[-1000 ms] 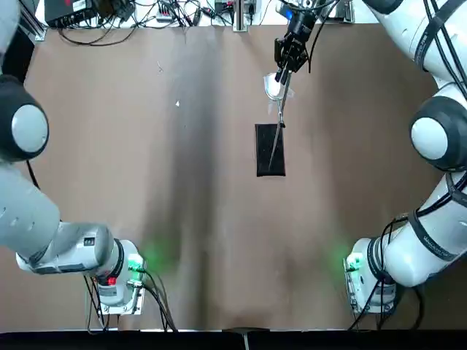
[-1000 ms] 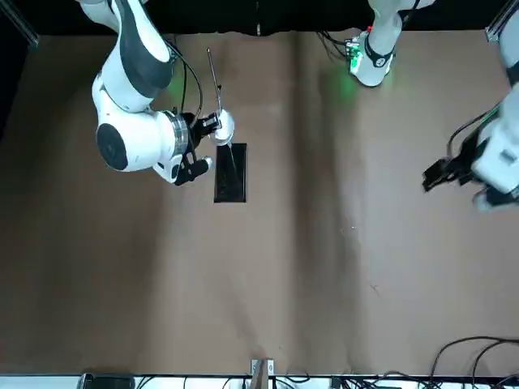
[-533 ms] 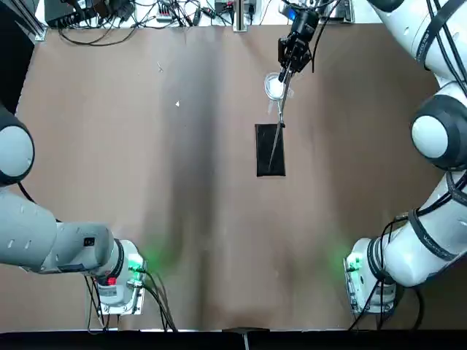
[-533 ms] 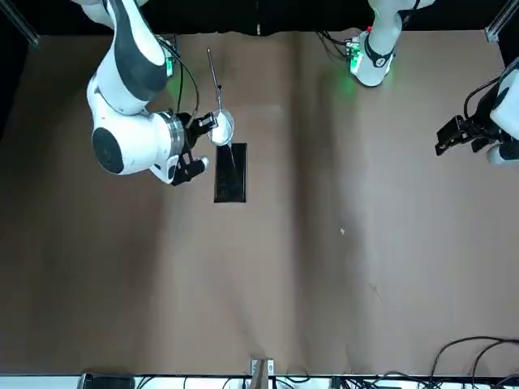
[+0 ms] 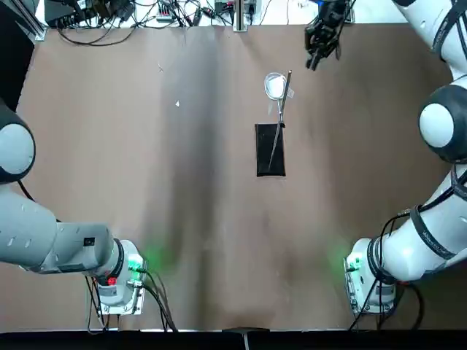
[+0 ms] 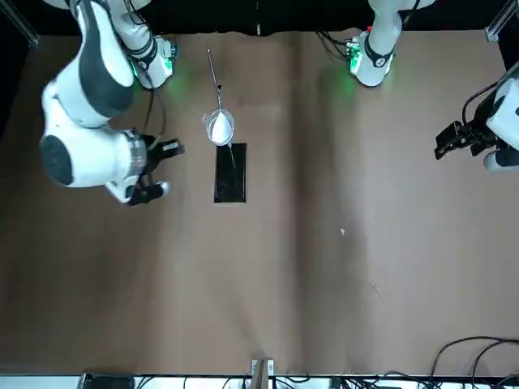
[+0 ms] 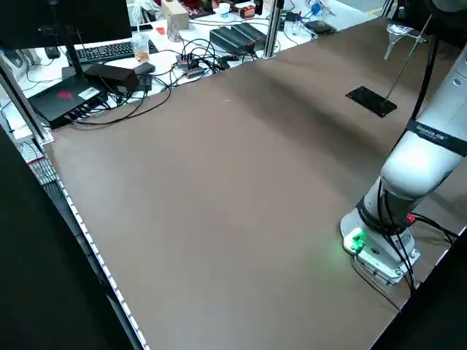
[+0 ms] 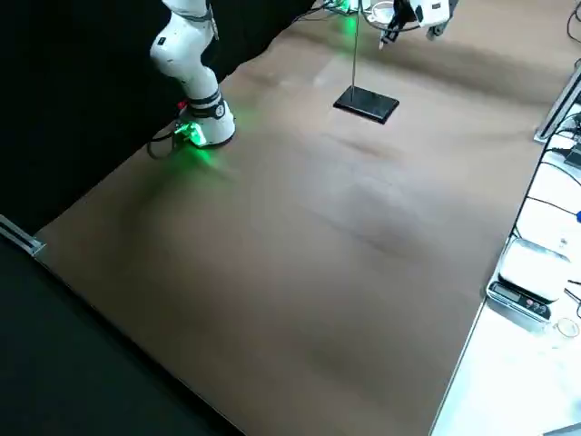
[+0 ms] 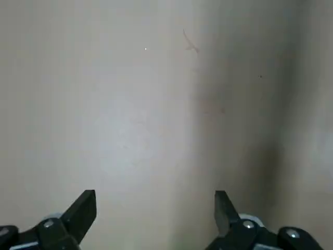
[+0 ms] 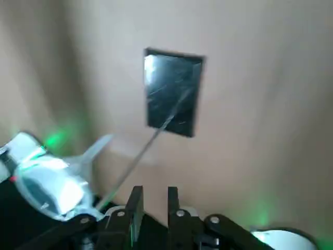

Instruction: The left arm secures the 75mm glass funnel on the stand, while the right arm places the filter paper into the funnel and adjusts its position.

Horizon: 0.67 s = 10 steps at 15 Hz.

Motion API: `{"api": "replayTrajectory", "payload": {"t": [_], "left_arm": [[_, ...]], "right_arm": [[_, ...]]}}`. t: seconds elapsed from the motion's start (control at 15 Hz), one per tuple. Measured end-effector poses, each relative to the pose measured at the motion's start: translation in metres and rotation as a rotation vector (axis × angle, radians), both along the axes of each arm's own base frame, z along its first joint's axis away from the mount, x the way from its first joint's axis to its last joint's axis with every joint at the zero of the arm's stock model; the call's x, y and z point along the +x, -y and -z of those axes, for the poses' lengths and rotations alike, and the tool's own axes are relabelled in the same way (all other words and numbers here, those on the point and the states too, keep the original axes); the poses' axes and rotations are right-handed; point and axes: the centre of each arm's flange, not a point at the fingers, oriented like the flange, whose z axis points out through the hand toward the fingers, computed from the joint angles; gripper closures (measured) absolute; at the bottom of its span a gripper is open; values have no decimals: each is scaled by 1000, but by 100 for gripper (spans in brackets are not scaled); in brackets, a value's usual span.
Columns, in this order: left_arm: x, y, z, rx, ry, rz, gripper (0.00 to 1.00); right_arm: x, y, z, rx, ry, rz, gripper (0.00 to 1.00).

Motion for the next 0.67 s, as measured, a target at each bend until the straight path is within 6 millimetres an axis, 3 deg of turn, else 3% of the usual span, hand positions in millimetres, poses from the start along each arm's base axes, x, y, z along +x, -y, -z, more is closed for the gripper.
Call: {"api": "replayTrajectory", "payload": {"t": [0.33, 0.67], "left_arm": [[0, -10, -1, 0, 3, -19, 0], [0, -25, -2, 0, 4, -33, 0]], "right_arm": [[20, 75, -19, -190, 99, 39, 73], [14, 126, -71, -321, 213, 73, 70]]}}
